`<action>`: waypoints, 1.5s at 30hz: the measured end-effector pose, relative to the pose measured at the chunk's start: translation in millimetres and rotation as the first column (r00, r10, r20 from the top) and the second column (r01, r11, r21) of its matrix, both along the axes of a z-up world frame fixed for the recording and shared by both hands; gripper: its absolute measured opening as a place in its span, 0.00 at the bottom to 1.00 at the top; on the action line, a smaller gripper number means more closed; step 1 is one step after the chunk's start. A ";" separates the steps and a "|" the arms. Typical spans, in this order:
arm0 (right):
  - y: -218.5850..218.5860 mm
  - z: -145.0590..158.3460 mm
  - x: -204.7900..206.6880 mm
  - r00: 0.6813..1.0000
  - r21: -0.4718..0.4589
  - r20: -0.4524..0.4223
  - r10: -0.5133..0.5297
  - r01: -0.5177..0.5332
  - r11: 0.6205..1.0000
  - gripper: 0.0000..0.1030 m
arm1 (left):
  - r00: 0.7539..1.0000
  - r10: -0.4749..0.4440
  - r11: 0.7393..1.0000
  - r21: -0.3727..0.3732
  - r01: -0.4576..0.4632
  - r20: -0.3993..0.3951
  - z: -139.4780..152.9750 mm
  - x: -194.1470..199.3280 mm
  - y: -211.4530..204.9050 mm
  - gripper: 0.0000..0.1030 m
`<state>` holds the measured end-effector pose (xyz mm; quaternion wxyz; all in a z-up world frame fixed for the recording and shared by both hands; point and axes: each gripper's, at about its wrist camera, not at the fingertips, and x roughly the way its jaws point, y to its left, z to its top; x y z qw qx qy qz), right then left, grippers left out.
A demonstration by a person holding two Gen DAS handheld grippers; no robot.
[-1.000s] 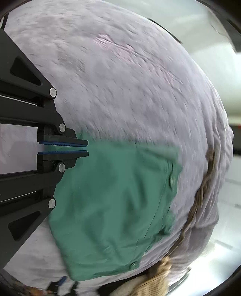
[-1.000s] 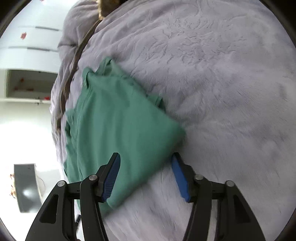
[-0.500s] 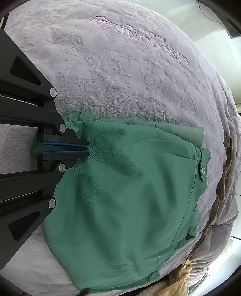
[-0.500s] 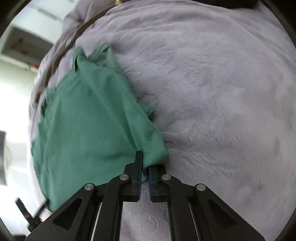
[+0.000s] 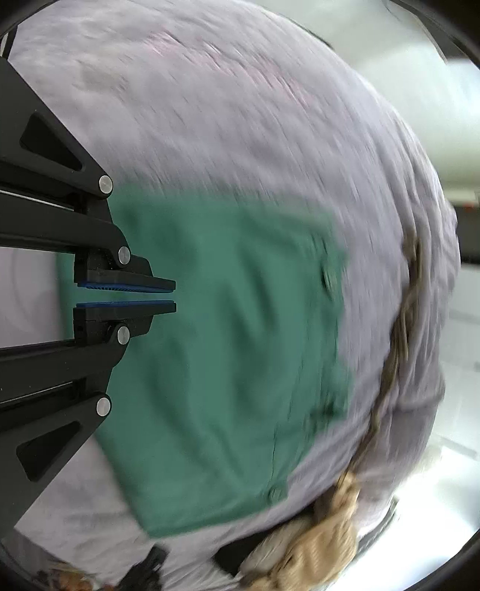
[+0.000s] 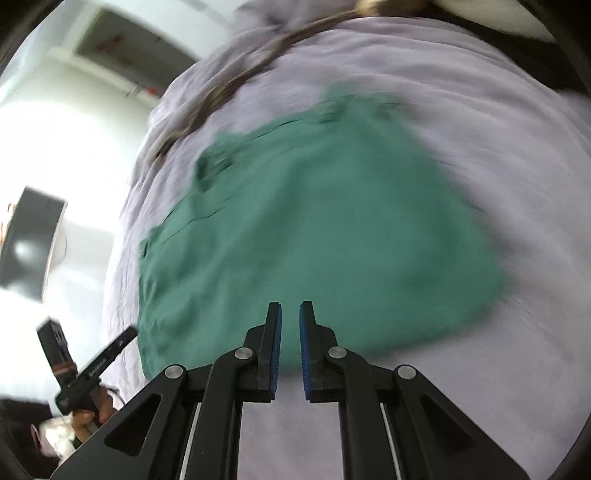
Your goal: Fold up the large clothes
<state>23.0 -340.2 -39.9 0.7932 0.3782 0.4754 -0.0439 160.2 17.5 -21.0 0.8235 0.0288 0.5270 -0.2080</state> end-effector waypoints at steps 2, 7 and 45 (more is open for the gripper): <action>15.7 -4.0 30.6 0.999 0.001 0.017 0.046 -0.046 0.999 0.09 | 0.999 -0.052 0.999 -0.007 0.052 0.007 -1.5 1.0 -24.3 0.05; 32.3 -23.4 81.0 0.994 0.017 0.008 0.105 -0.105 0.994 0.09 | 0.992 -0.129 0.990 -0.063 0.128 -0.012 -16.3 14.2 -97.1 0.05; 54.0 -20.0 -4.5 0.986 -0.094 -0.167 0.018 -0.034 0.995 0.58 | 0.977 0.188 0.969 0.182 -0.168 -0.103 -36.9 -4.3 37.7 0.05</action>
